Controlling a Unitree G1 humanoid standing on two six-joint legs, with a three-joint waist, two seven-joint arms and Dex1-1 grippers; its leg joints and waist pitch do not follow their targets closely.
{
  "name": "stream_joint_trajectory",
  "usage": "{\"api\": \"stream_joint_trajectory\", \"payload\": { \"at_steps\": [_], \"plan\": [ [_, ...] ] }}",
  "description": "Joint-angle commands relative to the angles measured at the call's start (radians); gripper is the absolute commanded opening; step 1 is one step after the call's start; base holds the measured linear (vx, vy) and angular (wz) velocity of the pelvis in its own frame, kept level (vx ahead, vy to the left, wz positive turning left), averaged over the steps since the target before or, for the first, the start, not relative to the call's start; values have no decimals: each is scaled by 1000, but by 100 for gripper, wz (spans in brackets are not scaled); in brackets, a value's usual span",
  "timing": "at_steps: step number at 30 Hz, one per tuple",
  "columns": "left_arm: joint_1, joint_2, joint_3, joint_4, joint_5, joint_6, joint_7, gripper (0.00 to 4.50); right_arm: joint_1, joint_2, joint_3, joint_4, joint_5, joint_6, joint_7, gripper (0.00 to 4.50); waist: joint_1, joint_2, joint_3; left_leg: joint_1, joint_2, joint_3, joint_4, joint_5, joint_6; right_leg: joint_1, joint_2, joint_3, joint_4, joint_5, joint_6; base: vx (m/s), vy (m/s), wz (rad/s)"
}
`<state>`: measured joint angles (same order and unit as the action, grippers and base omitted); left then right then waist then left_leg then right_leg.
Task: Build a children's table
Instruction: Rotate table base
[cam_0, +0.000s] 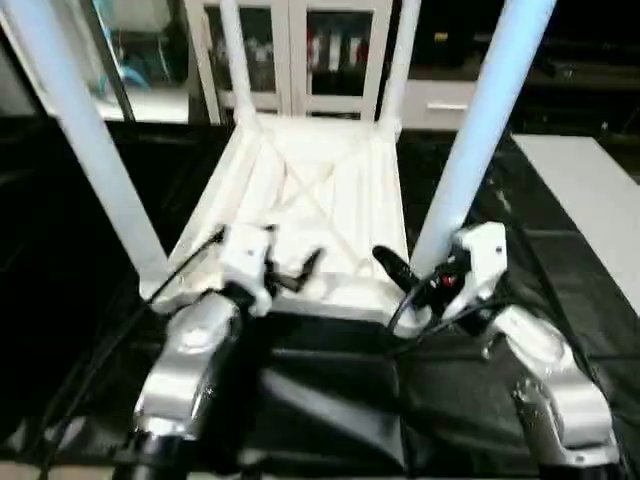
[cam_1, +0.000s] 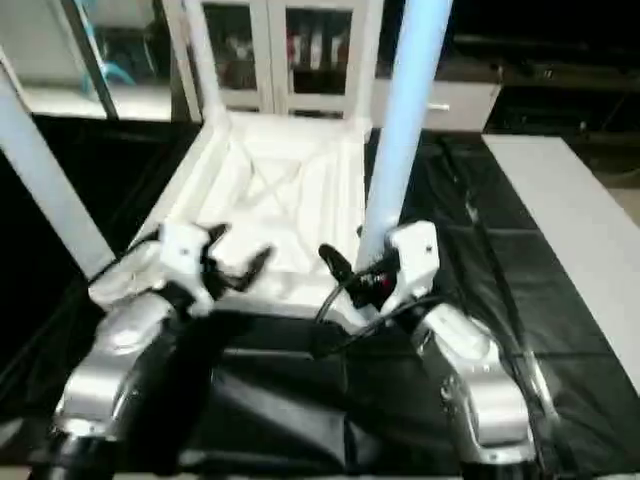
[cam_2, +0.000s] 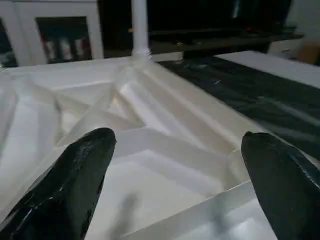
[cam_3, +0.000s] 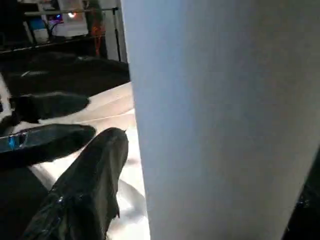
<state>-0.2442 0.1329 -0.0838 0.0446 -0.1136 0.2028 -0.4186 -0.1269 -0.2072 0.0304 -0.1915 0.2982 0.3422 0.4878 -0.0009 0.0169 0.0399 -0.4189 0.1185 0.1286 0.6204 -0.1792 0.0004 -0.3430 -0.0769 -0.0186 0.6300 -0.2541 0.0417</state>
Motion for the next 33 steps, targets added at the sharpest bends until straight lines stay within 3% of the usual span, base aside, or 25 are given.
{"api": "stream_joint_trajectory", "payload": {
  "at_steps": [1,3,4,7,8,9,10,12,13,14,15,16,18,21,22,24,25,27,33],
  "plan": [
    [-30,17,-2,32,3,-3,-27,449,-31,-6,-1,7,-3,2,5,329,-2,-11,-43,43,96,-31,-104,-354,1,6,-65,24,-79,-137,-244,-74,2,-1],
    [-72,66,-44,73,6,2,-149,449,-37,-21,-12,10,5,5,11,329,0,-13,-42,43,95,-22,-106,-387,-34,-2,-69,27,-86,-213,-213,-70,13,-5],
    [-95,101,-74,93,6,7,-234,449,-31,-35,-13,-2,17,13,26,329,7,-6,-43,49,96,-16,-108,-405,-66,-15,-68,32,-91,-255,-178,-60,13,-4],
    [-158,161,-117,142,-38,52,-404,449,-4,-85,-8,-47,46,31,88,329,8,-3,-42,49,95,-13,-114,-413,-89,-18,-65,34,-89,-216,-166,0,0,0],
    [-169,168,-122,153,-45,55,-430,449,2,-94,-9,-56,54,36,101,329,13,1,-47,56,96,-9,-111,-408,-87,-22,-62,35,-85,-173,-172,0,0,0],
    [-179,172,-127,165,-44,51,-444,449,7,-105,-10,-64,59,39,114,329,12,-3,-47,52,98,-9,-110,-395,-82,-19,-66,35,-83,-145,-179,0,0,0],
    [-231,187,-151,241,-14,13,-493,449,35,-160,-19,-96,70,47,170,329,17,12,-54,49,96,-6,-108,-352,-64,-13,-64,32,-81,-71,-184,0,0,0],
    [-264,195,-165,294,3,-6,-528,449,53,-195,-31,-109,74,57,194,329,20,1,-59,46,97,-4,-102,-295,-36,-3,-64,32,-72,17,-191,0,0,0],
    [-287,198,-172,336,13,-23,-549,449,65,-217,-44,-116,75,57,205,329,24,12,-60,42,97,1,-100,-237,-6,-2,-69,31,-70,96,-208,0,0,0],
    [-305,197,-174,368,15,-35,-564,449,73,-231,-57,-120,82,56,211,329,25,6,-63,36,95,2,-94,-201,22,5,-72,29,-64,141,-228,0,0,0],
    [-328,194,-175,411,11,-49,-591,449,90,-252,-80,-130,97,57,225,329,28,32,-63,36,93,2,-93,-199,27,4,-76,29,-62,143,-235,0,0,0],
    [-353,192,-176,456,5,-59,-618,449,109,-279,-102,-142,107,56,242,329,32,24,-64,42,97,6,-90,-220,42,6,-75,28,-67,131,-254,0,0,0],
    [-367,189,-176,480,-1,-61,-635,449,122,-296,-115,-149,112,57,252,329,34,19,-64,41,99,9,-89,-222,55,6,-77,29,-68,124,-270,0,0,0],
    [-405,176,-186,553,-23,-60,-715,449,162,-335,-164,-163,130,62,271,329,35,35,-60,45,102,9,-93,-274,53,1,-77,27,-73,41,-296,0,0,0],
    [-420,175,-202,589,-18,-68,-767,449,183,-351,-183,-171,141,62,284,329,34,31,-56,47,102,11,-97,-316,44,-1,-78,30,-82,-21,-294,0,0,0],
    [-424,179,-217,594,-15,-61,-803,449,196,-360,-190,-177,146,67,293,329,34,31,-56,45,103,9,-97,-321,41,1,-78,29,-79,-32,-294,0,0,0],
    [-439,175,-231,613,-24,-46,-873,421,228,-388,-197,-193,159,76,317,329,32,38,-52,45,103,10,-100,-344,35,-3,-80,31,-87,-73,-288,0,0,0],
    [-452,166,-231,623,-34,-37,-902,414,245,-403,-199,-200,163,77,328,329,35,41,-53,46,104,10,-99,-353,28,-4,-84,32,-88,-101,-294,0,0,0],
    [-518,111,-242,753,29,-148,-850,375,257,-422,-199,-210,159,85,334,329,32,41,-50,45,104,9,-97,-373,23,-6,-89,33,-99,-192,-272,0,0,0]
  ]
}}
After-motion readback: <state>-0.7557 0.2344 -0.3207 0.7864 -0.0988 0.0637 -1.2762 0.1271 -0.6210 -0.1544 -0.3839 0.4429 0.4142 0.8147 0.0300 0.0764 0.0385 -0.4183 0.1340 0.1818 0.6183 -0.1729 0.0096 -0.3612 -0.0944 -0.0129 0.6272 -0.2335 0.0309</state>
